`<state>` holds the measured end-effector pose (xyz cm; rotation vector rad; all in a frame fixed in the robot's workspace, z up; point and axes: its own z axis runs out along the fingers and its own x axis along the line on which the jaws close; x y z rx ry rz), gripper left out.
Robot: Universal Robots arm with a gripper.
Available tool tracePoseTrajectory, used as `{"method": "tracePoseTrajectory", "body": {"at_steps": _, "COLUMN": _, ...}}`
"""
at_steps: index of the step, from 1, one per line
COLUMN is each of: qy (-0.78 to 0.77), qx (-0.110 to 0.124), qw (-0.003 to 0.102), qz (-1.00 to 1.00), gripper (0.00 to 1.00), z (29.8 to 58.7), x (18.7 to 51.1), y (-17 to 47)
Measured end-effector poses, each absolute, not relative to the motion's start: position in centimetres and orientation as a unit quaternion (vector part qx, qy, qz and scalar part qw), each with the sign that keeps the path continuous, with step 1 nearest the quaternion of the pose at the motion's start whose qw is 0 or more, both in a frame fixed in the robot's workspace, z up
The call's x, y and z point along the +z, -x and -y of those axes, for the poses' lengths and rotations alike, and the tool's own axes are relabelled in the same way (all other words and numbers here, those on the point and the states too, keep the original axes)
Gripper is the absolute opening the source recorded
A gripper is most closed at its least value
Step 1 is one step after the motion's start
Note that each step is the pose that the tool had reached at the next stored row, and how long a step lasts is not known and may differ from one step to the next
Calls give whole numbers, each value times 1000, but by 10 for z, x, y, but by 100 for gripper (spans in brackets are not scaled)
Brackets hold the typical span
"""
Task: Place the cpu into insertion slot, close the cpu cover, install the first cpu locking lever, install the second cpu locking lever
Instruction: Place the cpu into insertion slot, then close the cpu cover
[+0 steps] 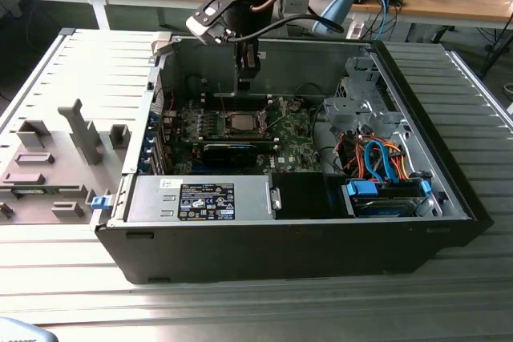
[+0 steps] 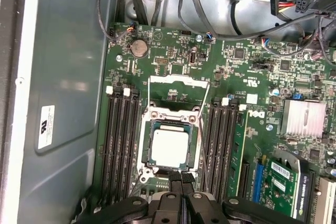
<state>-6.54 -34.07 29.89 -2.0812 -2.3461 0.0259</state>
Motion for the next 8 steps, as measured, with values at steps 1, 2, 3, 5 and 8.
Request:
{"method": "tracePoseTrajectory", "body": {"at_steps": 1, "qy": 664, "qx": 8, "qw": 3, "qz": 748, "gripper": 11, "z": 341, "x": 299, "y": 65}}
{"method": "tracePoseTrajectory", "body": {"at_steps": 2, "qy": 664, "qx": 8, "qw": 3, "qz": 748, "gripper": 11, "z": 341, "x": 299, "y": 65}}
{"method": "tracePoseTrajectory", "body": {"at_steps": 3, "qy": 664, "qx": 8, "qw": 3, "qz": 748, "gripper": 11, "z": 341, "x": 299, "y": 65}}
{"method": "tracePoseTrajectory", "body": {"at_steps": 5, "qy": 664, "qx": 8, "qw": 3, "qz": 748, "gripper": 11, "z": 341, "x": 299, "y": 65}}
{"method": "tracePoseTrajectory", "body": {"at_steps": 8, "qy": 664, "qx": 8, "qw": 3, "qz": 748, "gripper": 11, "z": 341, "x": 299, "y": 65}}
